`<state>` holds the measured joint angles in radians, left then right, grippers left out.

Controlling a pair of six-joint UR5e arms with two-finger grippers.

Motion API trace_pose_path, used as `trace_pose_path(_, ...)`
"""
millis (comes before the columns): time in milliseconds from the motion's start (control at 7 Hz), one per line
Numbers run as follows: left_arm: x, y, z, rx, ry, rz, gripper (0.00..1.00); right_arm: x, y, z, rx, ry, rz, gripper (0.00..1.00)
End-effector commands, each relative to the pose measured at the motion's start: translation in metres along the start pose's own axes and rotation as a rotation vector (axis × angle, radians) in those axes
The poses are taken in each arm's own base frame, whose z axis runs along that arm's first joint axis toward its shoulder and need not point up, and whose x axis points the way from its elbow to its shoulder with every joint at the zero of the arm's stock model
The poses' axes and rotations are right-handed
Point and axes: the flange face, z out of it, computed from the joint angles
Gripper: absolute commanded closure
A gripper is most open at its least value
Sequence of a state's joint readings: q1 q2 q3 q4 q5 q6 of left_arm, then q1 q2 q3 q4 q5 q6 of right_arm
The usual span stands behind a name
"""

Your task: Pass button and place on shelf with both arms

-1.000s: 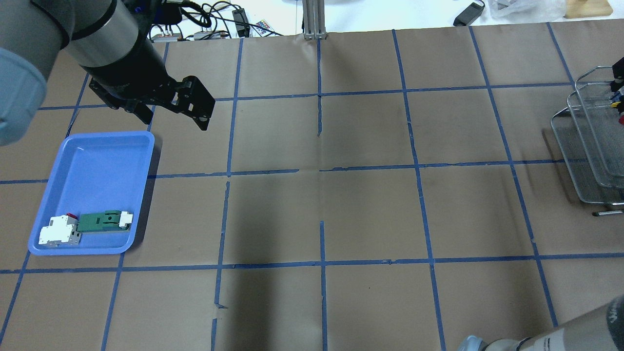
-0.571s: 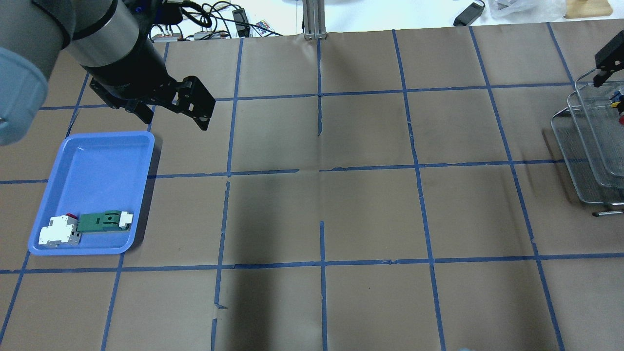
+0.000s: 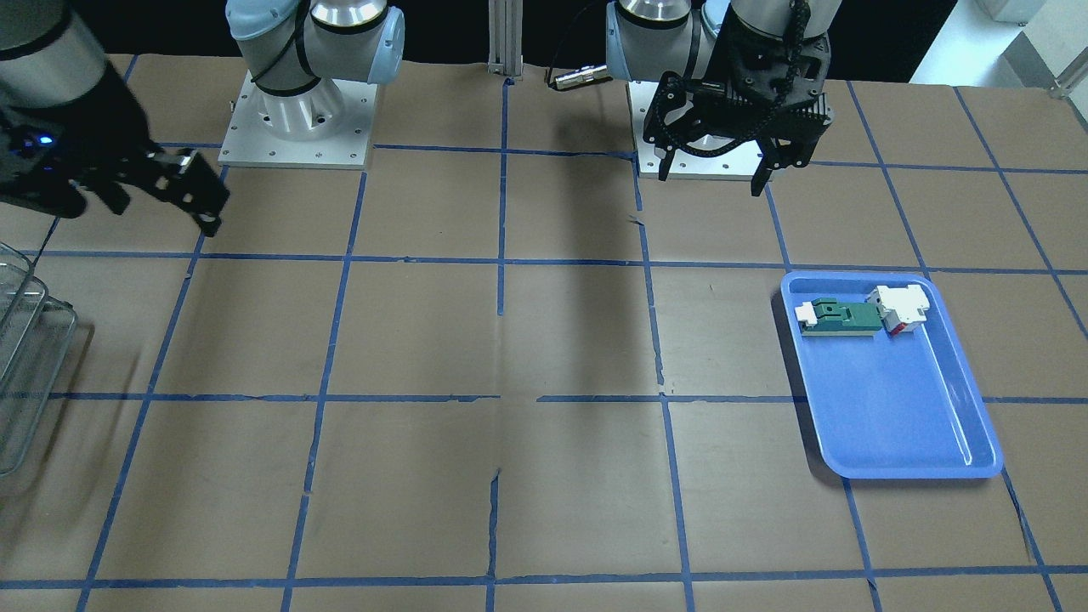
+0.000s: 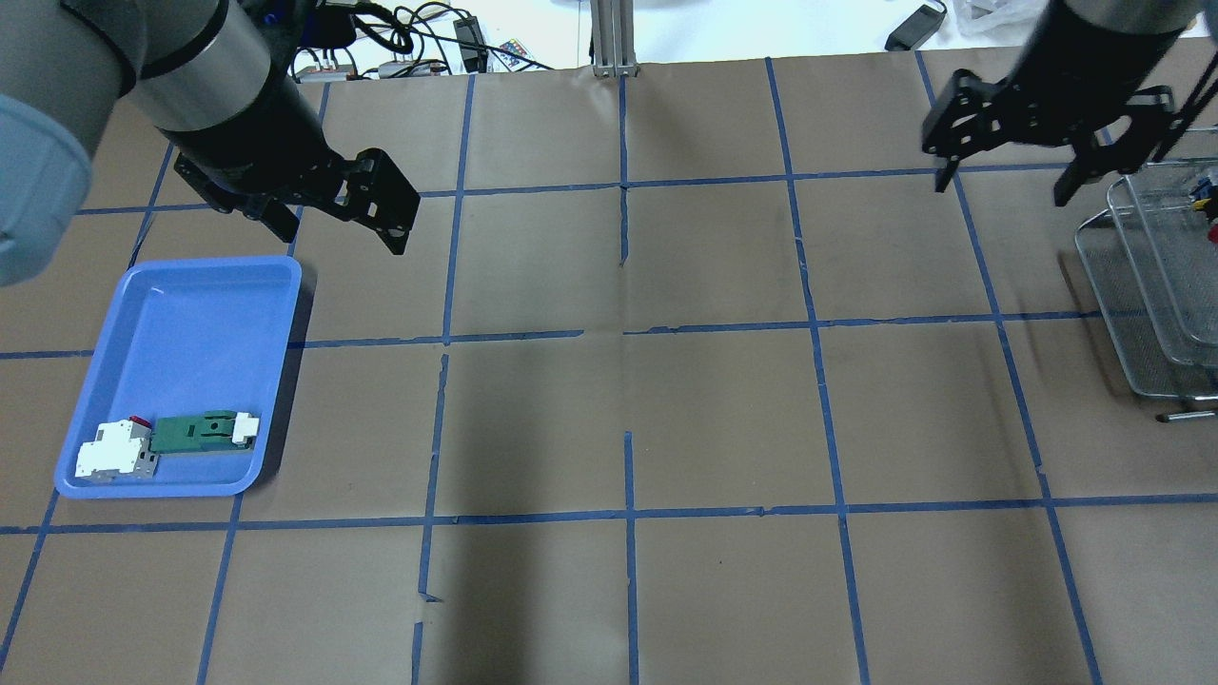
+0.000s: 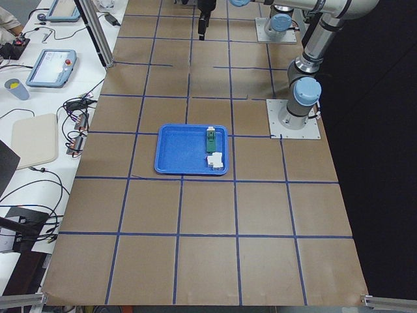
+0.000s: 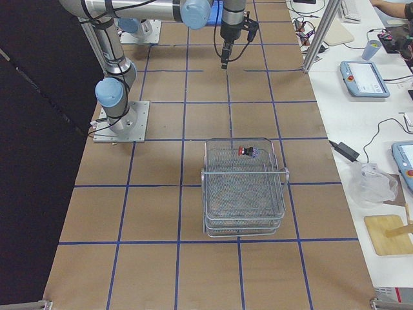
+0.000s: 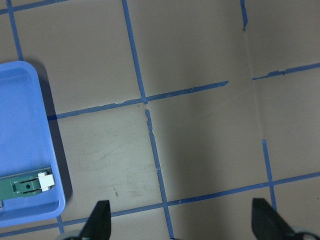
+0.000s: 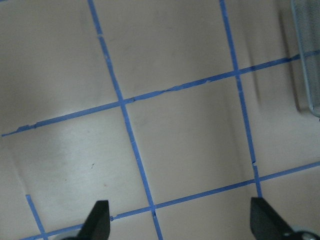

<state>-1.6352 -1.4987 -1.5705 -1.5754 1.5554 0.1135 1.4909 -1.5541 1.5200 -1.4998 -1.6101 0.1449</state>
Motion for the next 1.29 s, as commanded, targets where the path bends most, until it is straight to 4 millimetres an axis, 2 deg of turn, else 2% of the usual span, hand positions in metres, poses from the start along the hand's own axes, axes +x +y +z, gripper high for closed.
trace_pose_path(0,0.0,0.0,0.0,0.0,0.0,0.0,0.0,-0.037,0.05,0.001,-0.003,0.0,-0.065,0.0)
trace_pose_path(143,0.0,0.0,0.001,-0.002,0.0,0.0,0.0,-0.035,0.056,0.011,-0.006,-0.004,-0.161,0.0)
trace_pose_path(286,0.0,0.0,0.001,-0.002,0.0,0.0,0.0,-0.031,0.059,0.01,0.01,-0.005,-0.162,0.0)
trace_pose_path(571,0.0,0.0,0.003,-0.005,0.001,0.0,0.0,-0.037,0.063,0.004,0.008,-0.076,-0.168,0.0)
trace_pose_path(1143,-0.001,-0.006,0.006,0.038,-0.004,0.001,0.0,-0.034,0.064,-0.002,0.012,-0.072,-0.17,0.0)
